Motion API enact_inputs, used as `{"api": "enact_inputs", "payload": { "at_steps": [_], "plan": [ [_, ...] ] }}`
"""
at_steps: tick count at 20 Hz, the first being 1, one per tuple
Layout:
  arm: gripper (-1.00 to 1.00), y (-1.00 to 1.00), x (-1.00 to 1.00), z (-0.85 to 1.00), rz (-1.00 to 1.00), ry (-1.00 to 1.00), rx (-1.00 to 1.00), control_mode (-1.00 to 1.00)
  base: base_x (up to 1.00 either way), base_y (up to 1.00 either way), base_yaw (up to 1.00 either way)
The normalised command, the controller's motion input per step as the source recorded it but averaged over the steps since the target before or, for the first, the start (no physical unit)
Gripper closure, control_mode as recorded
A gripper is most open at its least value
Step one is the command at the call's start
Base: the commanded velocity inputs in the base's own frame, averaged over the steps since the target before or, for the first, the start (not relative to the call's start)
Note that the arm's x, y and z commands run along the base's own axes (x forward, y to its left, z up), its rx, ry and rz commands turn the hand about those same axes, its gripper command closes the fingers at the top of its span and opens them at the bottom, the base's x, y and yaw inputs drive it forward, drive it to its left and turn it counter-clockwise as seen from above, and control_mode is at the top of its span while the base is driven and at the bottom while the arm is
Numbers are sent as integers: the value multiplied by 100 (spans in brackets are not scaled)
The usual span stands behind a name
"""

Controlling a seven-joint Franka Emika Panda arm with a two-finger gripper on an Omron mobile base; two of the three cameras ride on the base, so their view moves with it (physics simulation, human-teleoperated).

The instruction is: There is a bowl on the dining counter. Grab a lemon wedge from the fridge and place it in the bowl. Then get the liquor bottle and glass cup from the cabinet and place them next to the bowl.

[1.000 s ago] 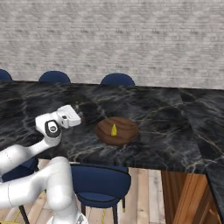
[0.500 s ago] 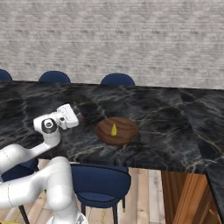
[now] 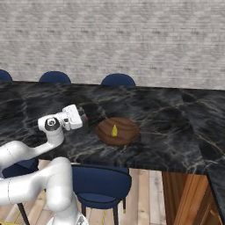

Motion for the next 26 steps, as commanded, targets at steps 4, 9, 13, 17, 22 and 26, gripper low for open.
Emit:
{"api": "enact_inputs", "payload": {
  "at_steps": [4, 9, 13, 17, 22, 26],
  "plan": [
    [100, -30, -6, 0, -11, 0, 0, -100, 0, 0, 0],
    [100, -26, -18, 0, -11, 0, 0, -100, 0, 0, 0],
    [100, -24, -6, 0, -10, 0, 0, -100, 0, 0, 0],
    [100, -25, 0, 0, -9, 0, 0, -100, 0, 0, 0],
    [100, -3, 0, -12, -2, 0, 0, -100, 0, 0, 0],
    [-100, 14, 0, -24, 0, 0, 0, -100, 0, 0, 0]
  ]
}}
